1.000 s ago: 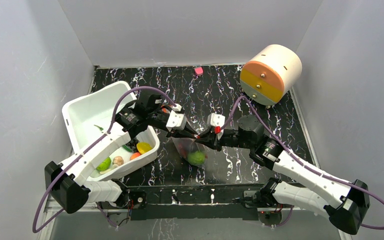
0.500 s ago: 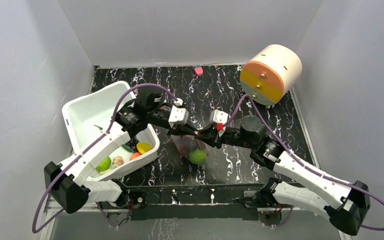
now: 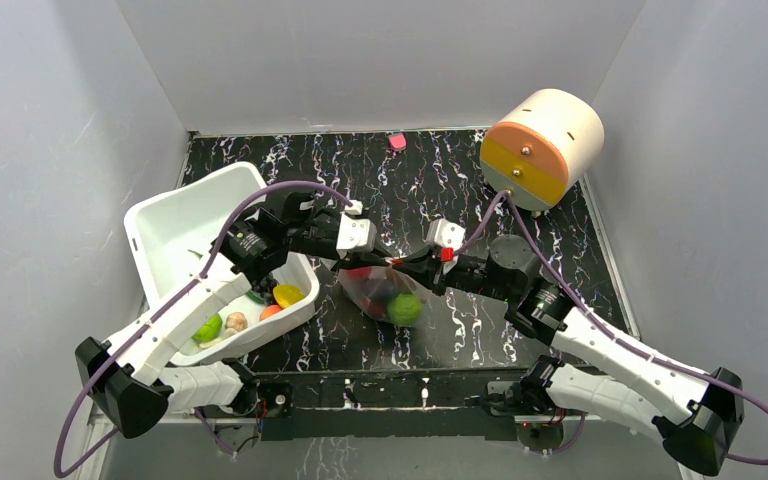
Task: Place the food in the zip-top bag and seal the zipper
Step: Zip the zipper food storage bag at the center of the board.
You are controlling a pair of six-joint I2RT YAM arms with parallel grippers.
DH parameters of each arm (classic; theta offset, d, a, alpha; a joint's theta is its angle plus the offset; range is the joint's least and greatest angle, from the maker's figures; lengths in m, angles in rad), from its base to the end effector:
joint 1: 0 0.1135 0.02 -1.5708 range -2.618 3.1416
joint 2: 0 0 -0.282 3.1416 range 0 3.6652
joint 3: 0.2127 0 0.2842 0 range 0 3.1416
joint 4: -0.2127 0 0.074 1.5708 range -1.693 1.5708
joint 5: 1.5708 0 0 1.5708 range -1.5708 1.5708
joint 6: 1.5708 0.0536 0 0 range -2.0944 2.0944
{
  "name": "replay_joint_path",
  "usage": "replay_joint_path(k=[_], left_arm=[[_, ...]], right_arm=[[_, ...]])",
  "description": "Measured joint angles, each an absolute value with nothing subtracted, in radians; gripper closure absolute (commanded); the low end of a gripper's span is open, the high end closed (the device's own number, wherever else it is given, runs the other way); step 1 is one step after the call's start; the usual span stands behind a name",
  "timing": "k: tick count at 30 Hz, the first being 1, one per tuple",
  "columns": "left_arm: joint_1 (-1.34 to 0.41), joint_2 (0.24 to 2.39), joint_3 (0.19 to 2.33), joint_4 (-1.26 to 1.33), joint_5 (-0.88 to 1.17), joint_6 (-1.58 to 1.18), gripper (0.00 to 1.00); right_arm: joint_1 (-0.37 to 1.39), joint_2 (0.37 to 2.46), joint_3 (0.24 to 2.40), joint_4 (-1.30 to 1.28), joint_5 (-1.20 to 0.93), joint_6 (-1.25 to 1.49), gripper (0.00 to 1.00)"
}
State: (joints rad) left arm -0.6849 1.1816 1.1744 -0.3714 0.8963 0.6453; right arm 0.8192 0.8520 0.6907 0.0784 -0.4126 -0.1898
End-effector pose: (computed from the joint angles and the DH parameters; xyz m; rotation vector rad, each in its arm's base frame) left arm 0.1990 -0.2166 0.3927 1.5769 1.0567 -0.8917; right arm 0.1487 0.1906 0.3301 -1.0959 1.3150 0.8134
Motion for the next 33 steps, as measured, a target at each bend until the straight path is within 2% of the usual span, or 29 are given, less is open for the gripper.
replay_joint_path(k=[33], left_arm=[[-0.683, 1.066, 1.106, -0.435, 0.757, 0.643, 1.0]], right_arm=[[0.825, 0.723, 0.689, -0.034, -0.148, -0.154, 1.0]])
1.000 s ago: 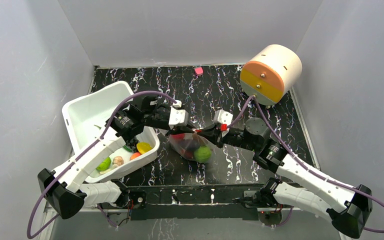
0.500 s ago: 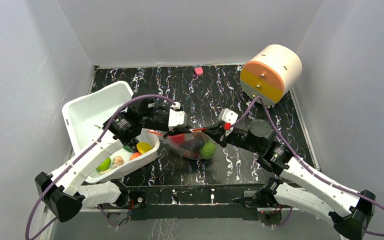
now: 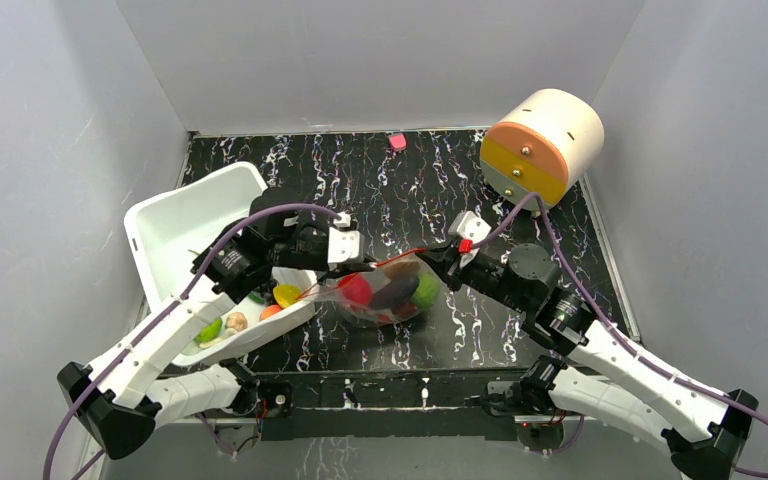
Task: Place the food in the zip-top bag and seal the zipper
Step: Zip the zipper food storage bag at the center of the board.
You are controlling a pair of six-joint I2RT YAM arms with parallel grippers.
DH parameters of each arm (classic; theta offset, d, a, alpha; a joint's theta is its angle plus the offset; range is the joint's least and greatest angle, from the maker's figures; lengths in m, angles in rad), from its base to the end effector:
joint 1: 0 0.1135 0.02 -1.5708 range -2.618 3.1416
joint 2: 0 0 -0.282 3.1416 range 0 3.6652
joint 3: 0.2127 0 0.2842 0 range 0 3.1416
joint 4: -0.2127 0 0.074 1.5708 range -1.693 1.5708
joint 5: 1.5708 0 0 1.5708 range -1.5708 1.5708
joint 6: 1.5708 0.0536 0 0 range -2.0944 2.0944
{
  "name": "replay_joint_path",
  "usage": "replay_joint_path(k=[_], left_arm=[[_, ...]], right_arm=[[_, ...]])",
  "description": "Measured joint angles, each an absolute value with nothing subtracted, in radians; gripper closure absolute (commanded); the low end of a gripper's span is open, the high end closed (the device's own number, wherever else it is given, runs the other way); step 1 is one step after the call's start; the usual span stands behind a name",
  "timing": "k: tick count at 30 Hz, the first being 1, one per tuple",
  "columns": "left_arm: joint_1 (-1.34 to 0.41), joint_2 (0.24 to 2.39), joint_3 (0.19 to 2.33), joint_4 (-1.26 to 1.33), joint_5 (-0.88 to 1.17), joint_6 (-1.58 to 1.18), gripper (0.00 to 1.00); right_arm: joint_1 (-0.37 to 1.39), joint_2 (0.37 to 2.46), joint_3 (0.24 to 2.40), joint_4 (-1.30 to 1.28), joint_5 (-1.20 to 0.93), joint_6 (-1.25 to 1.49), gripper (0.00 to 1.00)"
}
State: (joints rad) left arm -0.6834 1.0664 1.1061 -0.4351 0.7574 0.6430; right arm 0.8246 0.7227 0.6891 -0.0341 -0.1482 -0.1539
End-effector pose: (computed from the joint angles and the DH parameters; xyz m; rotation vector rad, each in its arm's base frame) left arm 0.1808 -0.1947 0.3878 1.5360 1.1639 -0.7662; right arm 0.1401 0.1631 0.3421 -0.8881 1.4213 0.6314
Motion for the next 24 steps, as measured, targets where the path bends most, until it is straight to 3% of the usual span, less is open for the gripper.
replay_joint_path(k=[22, 24], left_arm=[[-0.683, 0.973, 1.045, -0.523, 0.713, 0.615, 1.0], [-0.683, 0.968, 1.04, -0.522, 0.714, 0.609, 1.0]], right_arm=[[0.818, 0.638, 0.665, -0.055, 0.113, -0.099, 1.0], [0.817, 0.641, 0.665, -0.059, 0.121, -0.102, 0.89]])
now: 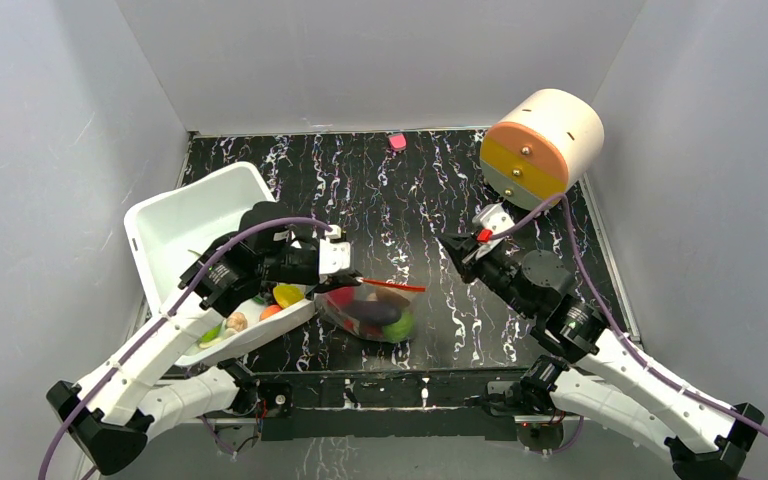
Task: Place the food in the zip-top bag and seal the zipper
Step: Zip the zipper food storage bag at the center of the board.
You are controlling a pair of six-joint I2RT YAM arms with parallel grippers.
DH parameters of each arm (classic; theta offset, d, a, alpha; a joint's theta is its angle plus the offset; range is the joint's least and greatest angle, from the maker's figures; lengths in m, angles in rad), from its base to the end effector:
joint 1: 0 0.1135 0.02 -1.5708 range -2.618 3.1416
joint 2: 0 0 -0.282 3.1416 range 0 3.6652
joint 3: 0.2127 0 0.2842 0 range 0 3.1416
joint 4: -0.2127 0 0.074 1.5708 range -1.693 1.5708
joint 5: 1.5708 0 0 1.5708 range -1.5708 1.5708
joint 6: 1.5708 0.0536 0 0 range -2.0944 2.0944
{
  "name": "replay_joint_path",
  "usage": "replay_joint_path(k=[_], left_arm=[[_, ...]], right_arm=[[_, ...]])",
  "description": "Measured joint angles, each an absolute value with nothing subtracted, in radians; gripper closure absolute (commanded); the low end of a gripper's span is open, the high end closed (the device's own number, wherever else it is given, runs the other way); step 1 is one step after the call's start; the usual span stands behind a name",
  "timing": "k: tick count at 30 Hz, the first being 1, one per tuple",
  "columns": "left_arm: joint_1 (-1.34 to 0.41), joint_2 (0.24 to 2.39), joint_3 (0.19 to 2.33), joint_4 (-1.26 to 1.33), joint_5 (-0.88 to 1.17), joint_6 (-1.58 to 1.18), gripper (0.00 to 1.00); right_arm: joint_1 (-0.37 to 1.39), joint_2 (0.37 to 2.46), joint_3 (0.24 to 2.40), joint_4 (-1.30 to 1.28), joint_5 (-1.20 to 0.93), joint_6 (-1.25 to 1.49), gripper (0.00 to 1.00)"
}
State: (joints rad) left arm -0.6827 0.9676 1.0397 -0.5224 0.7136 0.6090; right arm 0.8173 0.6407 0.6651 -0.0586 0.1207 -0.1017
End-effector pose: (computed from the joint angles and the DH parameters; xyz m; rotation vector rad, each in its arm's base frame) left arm 0.1609 -0.1760 0.3757 1.5227 1.2702 -0.7639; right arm 0.1397 0.1395 0.3445 -0.6341 1.4949 0.4569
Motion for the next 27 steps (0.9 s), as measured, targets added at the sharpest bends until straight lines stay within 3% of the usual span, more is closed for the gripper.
replay_joint_path(k=[3, 5, 10, 15, 27], left_arm=[[-0.683, 0.957, 1.028, -0.516, 0.717, 0.599, 1.0], [-0.683, 0.957, 1.026, -0.509, 0.719, 0.594, 1.0], [-0.683, 0.966, 1.026, -0.498, 0.726, 0.591, 1.0], [-0.683, 0.991, 1.027, -0.475, 0.741, 0.591, 1.0], [-0.683, 1.025, 1.028, -0.457, 0.749, 0.591, 1.0]], right_arm=[[0.817, 0.643, 0.665, -0.07, 0.062, -0.124, 0.69], [0.817, 0.64, 0.666, -0.078, 0.004, -0.14, 0.62], [0.816, 0.67, 0.736, -0.134, -0.189, -0.174, 0.61], [0.817, 0.759, 0.846, -0.186, -0.428, -0.224, 0.53], [0.816, 0.865, 0.837, -0.213, -0.557, -0.263, 0.5]])
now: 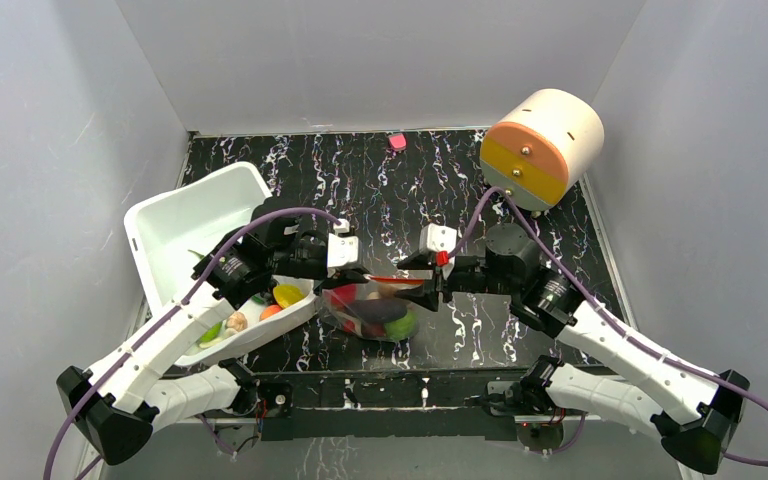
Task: Place the food in the zip-top bag and seal the zipper
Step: Zip the zipper food storage bag at the center of the board.
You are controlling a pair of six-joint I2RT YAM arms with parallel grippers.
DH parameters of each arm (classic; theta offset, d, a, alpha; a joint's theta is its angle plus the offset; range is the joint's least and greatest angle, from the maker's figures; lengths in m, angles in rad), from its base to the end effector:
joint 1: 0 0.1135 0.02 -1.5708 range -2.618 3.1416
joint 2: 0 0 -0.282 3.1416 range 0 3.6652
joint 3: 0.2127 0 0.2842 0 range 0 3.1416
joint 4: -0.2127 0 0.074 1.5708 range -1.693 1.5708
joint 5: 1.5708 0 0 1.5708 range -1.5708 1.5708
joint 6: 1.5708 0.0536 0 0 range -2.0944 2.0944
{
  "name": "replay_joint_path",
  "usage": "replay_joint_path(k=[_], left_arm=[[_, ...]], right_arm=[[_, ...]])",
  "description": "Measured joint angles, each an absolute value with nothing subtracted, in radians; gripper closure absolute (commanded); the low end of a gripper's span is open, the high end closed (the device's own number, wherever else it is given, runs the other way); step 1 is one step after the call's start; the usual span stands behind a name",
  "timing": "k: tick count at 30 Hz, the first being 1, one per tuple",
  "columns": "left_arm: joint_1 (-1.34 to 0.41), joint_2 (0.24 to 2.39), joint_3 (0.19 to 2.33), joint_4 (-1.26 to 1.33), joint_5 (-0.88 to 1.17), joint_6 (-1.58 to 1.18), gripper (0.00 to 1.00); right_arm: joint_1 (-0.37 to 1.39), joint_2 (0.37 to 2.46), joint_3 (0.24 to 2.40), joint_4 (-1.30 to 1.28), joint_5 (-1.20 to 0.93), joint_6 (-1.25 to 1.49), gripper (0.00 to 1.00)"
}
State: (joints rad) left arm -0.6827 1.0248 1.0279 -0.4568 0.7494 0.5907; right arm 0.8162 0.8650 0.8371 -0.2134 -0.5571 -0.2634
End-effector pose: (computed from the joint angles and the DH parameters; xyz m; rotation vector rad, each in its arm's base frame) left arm 0.1732 -0.1879 0.3657 1.5263 1.2677 -0.8123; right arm 0.1386 0.1888 0.3518 -1.2860 1.3523 0.8905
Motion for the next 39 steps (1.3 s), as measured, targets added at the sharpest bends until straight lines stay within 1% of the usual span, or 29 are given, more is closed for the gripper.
replay_joint_path(k=[4, 6, 7, 8, 11, 12, 13, 21, 26, 33, 39], left_arm=[[-0.683, 1.025, 1.028, -0.45, 0.752, 0.59, 1.0], [-0.683, 1.025, 1.029, -0.45, 0.756, 0.59, 1.0], [-0.683, 1.025, 1.029, -0.45, 0.757, 0.59, 1.0], [-0.683, 1.025, 1.029, -0.449, 0.76, 0.59, 1.0], [-0.683, 1.025, 1.029, -0.448, 0.767, 0.585, 1.0], [-0.683, 1.024, 1.029, -0.446, 0.77, 0.583, 1.0], [-0.683, 1.024, 1.029, -0.445, 0.771, 0.582, 1.0], [-0.683, 1.012, 1.029, -0.441, 0.77, 0.575, 1.0], [-0.683, 1.003, 1.032, -0.444, 0.768, 0.576, 1.0], [-0.683, 0.992, 1.044, -0.461, 0.754, 0.592, 1.0], [-0.683, 0.945, 1.044, -0.485, 0.741, 0.601, 1.0]], right_arm=[[0.816, 0.871, 0.818, -0.207, -0.561, -0.264, 0.51], [0.816, 0.884, 0.818, -0.204, -0.56, -0.265, 0.54], [0.816, 0.891, 0.818, -0.205, -0.559, -0.265, 0.57], [0.816, 0.894, 0.818, -0.205, -0.556, -0.269, 0.62], [0.816, 0.899, 0.812, -0.202, -0.54, -0.291, 0.89], [0.816, 0.899, 0.808, -0.202, -0.529, -0.298, 0.97], [0.816, 0.9, 0.807, -0.207, -0.521, -0.305, 1.0], [0.823, 0.893, 0.807, -0.204, -0.445, -0.298, 1.0], [0.828, 0.872, 0.807, -0.207, -0.363, -0.26, 1.0], [0.83, 0.812, 0.802, -0.228, -0.236, -0.218, 1.0], [0.83, 0.772, 0.802, -0.245, -0.172, -0.202, 1.0]])
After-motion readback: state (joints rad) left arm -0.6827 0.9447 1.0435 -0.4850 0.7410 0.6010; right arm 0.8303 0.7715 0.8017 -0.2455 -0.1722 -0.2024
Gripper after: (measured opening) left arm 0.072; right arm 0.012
